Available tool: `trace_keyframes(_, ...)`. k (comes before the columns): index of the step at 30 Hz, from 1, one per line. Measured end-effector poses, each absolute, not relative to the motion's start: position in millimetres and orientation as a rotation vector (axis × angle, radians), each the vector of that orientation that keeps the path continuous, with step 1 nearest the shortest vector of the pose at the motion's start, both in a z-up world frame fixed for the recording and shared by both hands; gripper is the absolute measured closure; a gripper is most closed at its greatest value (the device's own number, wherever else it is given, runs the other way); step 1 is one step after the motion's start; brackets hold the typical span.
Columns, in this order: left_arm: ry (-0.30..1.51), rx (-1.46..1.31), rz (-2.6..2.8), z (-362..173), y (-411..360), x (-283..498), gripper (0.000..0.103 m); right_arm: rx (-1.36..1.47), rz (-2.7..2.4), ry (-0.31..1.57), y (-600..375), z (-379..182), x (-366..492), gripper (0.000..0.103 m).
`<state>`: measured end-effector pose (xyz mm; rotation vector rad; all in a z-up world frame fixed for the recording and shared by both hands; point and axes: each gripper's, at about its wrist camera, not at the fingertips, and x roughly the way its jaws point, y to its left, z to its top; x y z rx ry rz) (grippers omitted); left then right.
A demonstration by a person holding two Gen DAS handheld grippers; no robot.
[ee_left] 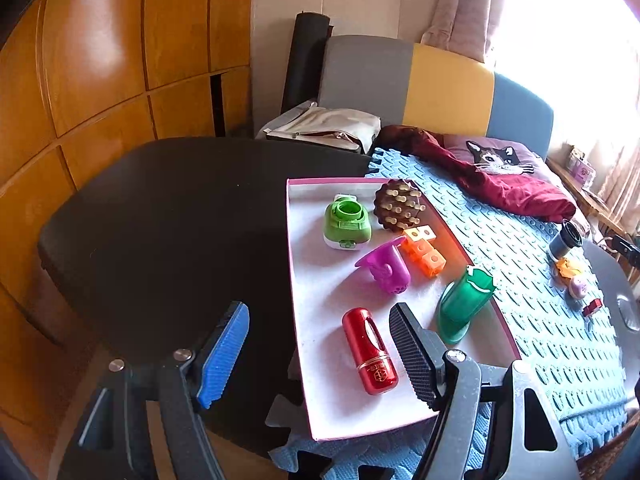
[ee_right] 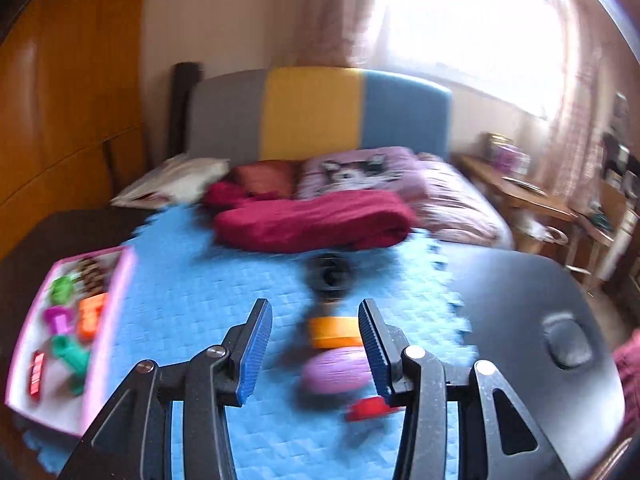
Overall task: Organize rigid objects
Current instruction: 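Move the right tool back over the remaining toys on the mat, then move the left tool to the black cup and grasp it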
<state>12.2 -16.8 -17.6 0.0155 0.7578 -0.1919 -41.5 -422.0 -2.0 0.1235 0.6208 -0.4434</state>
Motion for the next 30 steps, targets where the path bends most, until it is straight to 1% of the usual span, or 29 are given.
trace_keyframes(3, 0.756, 0.026, -0.193, -16, -20, 12, 0.030, 0.141, -0.548, 0.620, -455, -16, -51, 0.057)
trace_keyframes(6, 0.758, 0.035, -0.195, -14, -24, 14, 0.030, 0.254, -0.618, 0.656, -485, -29, -58, 0.057)
trace_keyframes(9, 0.752, 0.029, -0.196, -10, -27, 15, 0.030, 0.371, -0.634, 0.629, -506, -30, -65, 0.057)
trace_keyframes(12, 0.747, 0.023, -0.198, -6, -31, 17, 0.030, 0.451, -0.621, 0.669, -519, -38, -68, 0.057)
trace_keyframes(19, 0.746, 0.042, -0.278, 1, -57, 18, 0.030, 0.525, -0.640, 0.715, -521, -50, -70, 0.057)
trace_keyframes(25, 0.771, 0.092, -0.393, 1, -99, 17, 0.029, 0.580, -0.647, 0.747, -528, -58, -71, 0.057)
trace_keyframes(30, 0.776, 0.126, -0.465, 2, -135, 15, 0.028, 0.652, -0.635, 0.735, -536, -59, -77, 0.057)
